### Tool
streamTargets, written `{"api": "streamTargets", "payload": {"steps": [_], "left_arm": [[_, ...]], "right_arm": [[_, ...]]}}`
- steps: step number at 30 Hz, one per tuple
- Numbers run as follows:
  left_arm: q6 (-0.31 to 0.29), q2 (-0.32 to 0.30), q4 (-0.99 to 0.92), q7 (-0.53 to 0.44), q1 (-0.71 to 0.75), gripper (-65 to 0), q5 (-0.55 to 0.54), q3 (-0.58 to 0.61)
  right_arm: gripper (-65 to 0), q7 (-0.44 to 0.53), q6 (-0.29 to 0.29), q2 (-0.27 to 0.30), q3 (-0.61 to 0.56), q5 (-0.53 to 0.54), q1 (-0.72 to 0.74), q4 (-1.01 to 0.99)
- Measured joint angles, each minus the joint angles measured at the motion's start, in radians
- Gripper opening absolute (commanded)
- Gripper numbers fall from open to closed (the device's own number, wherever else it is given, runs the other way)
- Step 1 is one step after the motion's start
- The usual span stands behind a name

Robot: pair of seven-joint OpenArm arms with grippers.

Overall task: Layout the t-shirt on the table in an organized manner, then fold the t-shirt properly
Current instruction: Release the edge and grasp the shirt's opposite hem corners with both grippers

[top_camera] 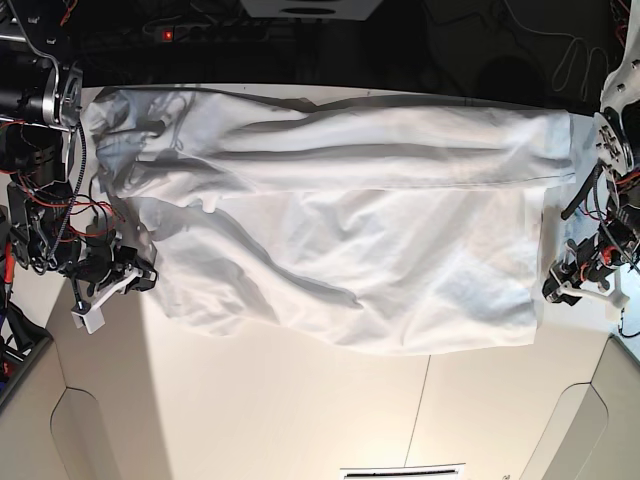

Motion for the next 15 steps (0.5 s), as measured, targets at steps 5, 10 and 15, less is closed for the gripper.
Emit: {"api": "streamTargets", "payload": {"steps": [5,10,15], "left_arm": [[-0.008,0.034,0.002,-0.016,-0.006,-37.4,-0.008,0.0],[-0.015,0.051,0.002,-0.019,-0.015,-37.4,-0.004,0.0],[-0.015,0.065,0.002,-0.024,-0.023,-37.4,0.003,0.0]], "right_arm": [[-65.0,0.0,0.0,0.0,0.0,0.005,0.0,0.0],[-65.0,0.0,0.0,0.0,0.0,0.005,0.0,0.0],[-65.0,-0.001,0.0,0.0,0.0,0.009,0.0,0.0]]}}
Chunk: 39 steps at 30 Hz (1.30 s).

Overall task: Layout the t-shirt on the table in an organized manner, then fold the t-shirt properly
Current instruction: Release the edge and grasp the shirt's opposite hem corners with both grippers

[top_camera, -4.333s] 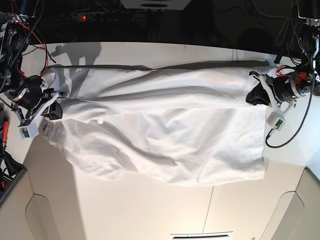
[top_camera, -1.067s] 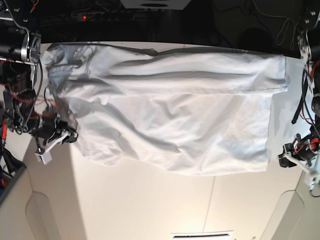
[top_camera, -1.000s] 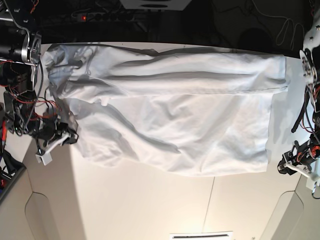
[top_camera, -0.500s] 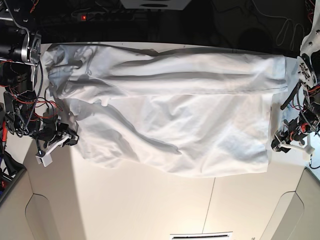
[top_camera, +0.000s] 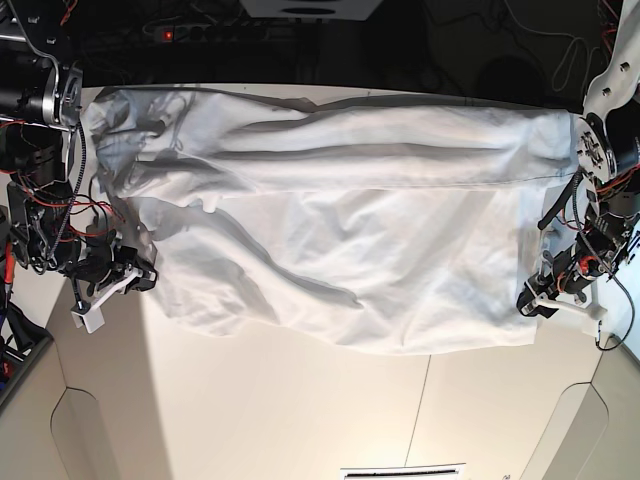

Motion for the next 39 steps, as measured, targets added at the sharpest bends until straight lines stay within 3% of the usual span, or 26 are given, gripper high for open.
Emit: {"api": "streamTargets", "payload": {"steps": [13,19,29,39], "left_arm": [[-0.008,0.018,0.0,-0.025,0.0,-37.4,0.01,0.0],[-0.009,0.022,0.0,-0.154,0.0,-34.0,0.194,0.0],[-0.007,0.02,0.0,-0.195,0.0,-34.0,0.19,0.0],[-0.011,0.064,0.0,-0.197,0.0,-34.0,0.183,0.0]], "right_arm": [[-65.0,0.0,0.0,0.0,0.0,0.007,-0.002,0.0],[-65.0,0.0,0.0,0.0,0.0,0.007,-0.002,0.0],[-65.0,0.0,0.0,0.0,0.0,0.007,-0.002,0.0],[-65.0,0.0,0.0,0.0,0.0,0.007,-0.002,0.0]]}}
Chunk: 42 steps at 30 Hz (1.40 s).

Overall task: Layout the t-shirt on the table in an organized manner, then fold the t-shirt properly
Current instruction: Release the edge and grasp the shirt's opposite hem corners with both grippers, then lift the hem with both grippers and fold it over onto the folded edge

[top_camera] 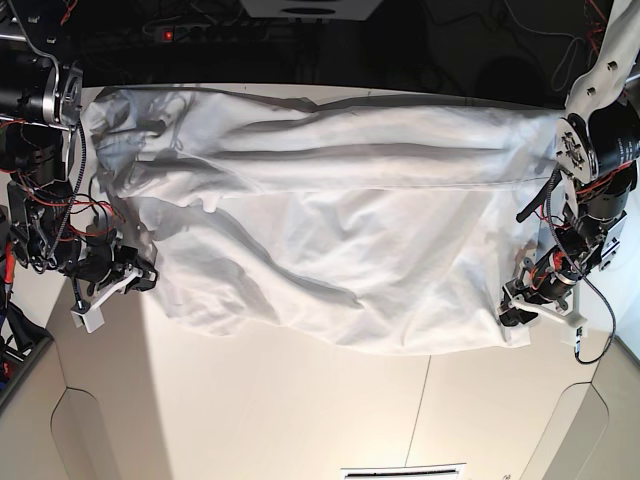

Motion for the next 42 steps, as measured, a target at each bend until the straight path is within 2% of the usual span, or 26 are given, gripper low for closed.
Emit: {"api": "streamTargets", "payload": {"steps": [9,10,12,15,19,21,23,26,30,39,42], "left_arm": [[0.016,0.011,0.0,-0.006,0.0,-34.2,0.0,0.0],[0.024,0.011,0.0,-0.007,0.0,-36.0,-0.001,0.0],[0.028,0.01,0.0,-0.006,0.0,-45.4,-0.001,0.0],[0.027,0.011,0.0,-0.015,0.001,-65.0,0.003,0.0],[0.003,0.011,0.001,-0.044,0.0,-65.0,0.003,0.0],[-0.003,0.011,0.014,-0.044,0.003,-65.0,0.005,0.0],[-0.047,0.01,0.036,-0.043,0.009,-65.0,0.004,0.0],[-0.12,-0.003,0.09,-0.027,0.029,-65.0,-0.053,0.0],[-0.176,-0.043,0.186,0.027,0.095,-65.0,-0.124,0.001],[-0.179,-0.069,0.41,0.071,0.284,-65.0,-0.147,0.005],[-0.179,-0.076,0.489,0.09,0.335,-65.0,-0.148,-0.003]], "right_arm": [[-65.0,0.0,0.0,0.0,0.0,0.0,0.0,0.0],[-65.0,0.0,0.0,0.0,0.0,0.0,0.0,0.0],[-65.0,0.0,0.0,0.0,0.0,0.0,0.0,0.0],[-65.0,0.0,0.0,0.0,0.0,0.0,0.0,0.0],[-65.0,0.0,0.0,0.0,0.0,0.003,0.0,0.0],[-65.0,-0.004,-0.002,0.0,0.0,0.037,0.0,0.0],[-65.0,-0.022,-0.01,0.0,0.0,0.076,-0.002,0.0],[-65.0,-0.113,-0.009,-0.001,0.009,0.123,-0.006,0.03],[-65.0,-0.227,-0.009,-0.001,0.057,0.159,-0.012,0.113],[-65.0,-0.395,-0.003,-0.003,0.195,0.263,-0.016,0.285],[-65.0,-0.402,0.0,-0.004,0.208,0.296,-0.06,0.381]]}}
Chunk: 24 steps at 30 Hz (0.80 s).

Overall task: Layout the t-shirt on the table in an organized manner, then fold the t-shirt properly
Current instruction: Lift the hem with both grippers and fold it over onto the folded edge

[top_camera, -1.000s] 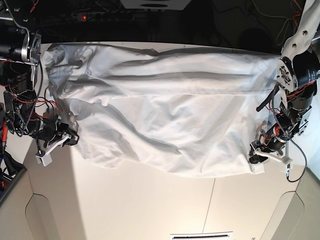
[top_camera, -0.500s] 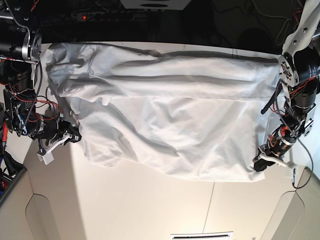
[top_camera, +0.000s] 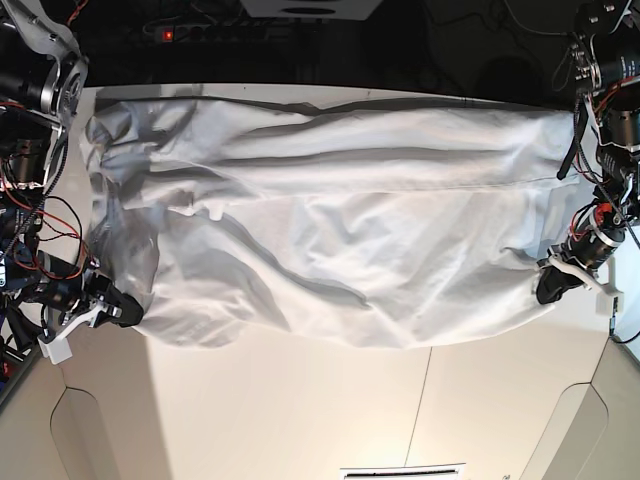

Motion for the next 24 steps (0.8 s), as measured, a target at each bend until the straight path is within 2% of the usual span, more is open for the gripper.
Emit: {"api": "streamTargets", "payload": {"steps": [7,11,16,24], "left_arm": [[-0.004,0.003,0.129,0.063,0.069,-65.0,-0.041,-0.054],[-0.005,0.003,0.153,0.103,0.076,-65.0,-0.06,-0.118],[-0.004,0.003,0.154,0.227,0.08,-65.0,-0.159,-0.207],[-0.008,-0.016,0.183,0.36,0.151,-65.0,-0.321,-0.248]], "right_arm": [[-65.0,-0.026,0.0,0.0,0.002,-0.015,-0.185,0.263],[-65.0,-0.021,0.002,0.005,0.002,-0.027,-0.257,0.345],[-65.0,-0.014,0.002,0.029,0.033,-0.04,-0.29,0.356],[-65.0,-0.02,0.003,0.026,0.195,-0.037,-0.289,0.356]]}}
